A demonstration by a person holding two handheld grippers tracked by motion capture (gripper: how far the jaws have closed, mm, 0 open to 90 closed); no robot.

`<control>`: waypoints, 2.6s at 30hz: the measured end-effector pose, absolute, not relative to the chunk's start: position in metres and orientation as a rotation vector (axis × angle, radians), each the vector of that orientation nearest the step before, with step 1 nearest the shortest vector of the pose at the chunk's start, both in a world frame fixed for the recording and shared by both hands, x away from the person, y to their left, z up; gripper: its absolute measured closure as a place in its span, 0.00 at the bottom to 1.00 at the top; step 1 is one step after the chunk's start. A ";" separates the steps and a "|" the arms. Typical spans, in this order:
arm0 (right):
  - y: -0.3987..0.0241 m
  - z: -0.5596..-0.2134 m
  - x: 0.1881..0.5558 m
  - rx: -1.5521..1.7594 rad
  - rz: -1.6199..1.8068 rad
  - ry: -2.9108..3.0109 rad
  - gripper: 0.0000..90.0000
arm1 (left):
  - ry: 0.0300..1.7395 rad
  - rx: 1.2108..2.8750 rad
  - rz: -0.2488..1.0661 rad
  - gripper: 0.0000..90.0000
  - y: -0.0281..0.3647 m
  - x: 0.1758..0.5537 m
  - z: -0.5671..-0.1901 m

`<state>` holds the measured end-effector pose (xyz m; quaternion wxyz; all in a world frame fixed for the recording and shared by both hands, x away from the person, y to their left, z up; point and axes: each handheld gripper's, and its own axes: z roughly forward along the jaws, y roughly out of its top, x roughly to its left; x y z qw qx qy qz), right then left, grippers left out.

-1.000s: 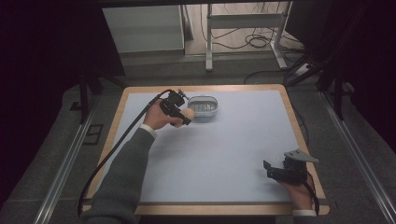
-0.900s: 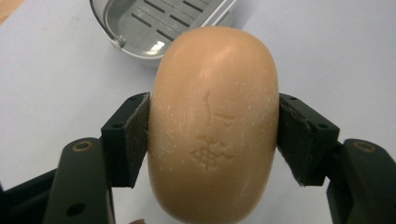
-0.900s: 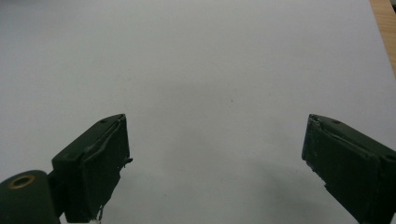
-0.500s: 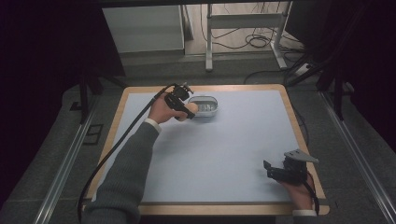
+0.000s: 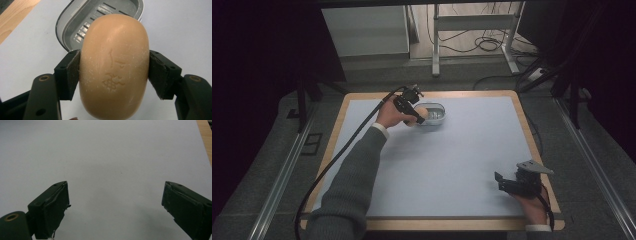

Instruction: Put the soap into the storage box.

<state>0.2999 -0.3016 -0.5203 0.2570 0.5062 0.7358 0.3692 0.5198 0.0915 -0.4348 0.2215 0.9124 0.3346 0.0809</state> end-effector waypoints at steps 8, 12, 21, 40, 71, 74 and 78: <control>-0.302 -0.521 0.300 1.375 1.001 1.991 0.08 | 0.914 2.548 0.232 0.36 0.080 0.532 -0.437; -0.304 -0.521 0.300 1.378 1.000 1.989 0.08 | 0.900 2.558 0.223 0.36 0.073 0.539 -0.437; -0.305 -0.521 0.300 1.387 1.001 1.990 0.08 | 0.871 2.581 0.232 0.36 0.060 0.549 -0.441; -0.307 -0.520 0.300 1.386 0.999 1.982 0.08 | 0.868 2.599 0.200 0.36 0.048 0.564 -0.452; -0.301 -0.521 0.300 1.377 0.998 1.994 0.08 | 0.851 2.472 0.286 0.25 0.089 0.494 -0.431; -0.299 -0.522 0.300 1.365 0.995 2.001 0.08 | 0.850 2.449 0.292 0.25 0.100 0.479 -0.430; -0.293 -0.521 0.300 1.350 0.995 2.012 0.08 | 0.863 2.422 0.300 0.22 0.115 0.461 -0.429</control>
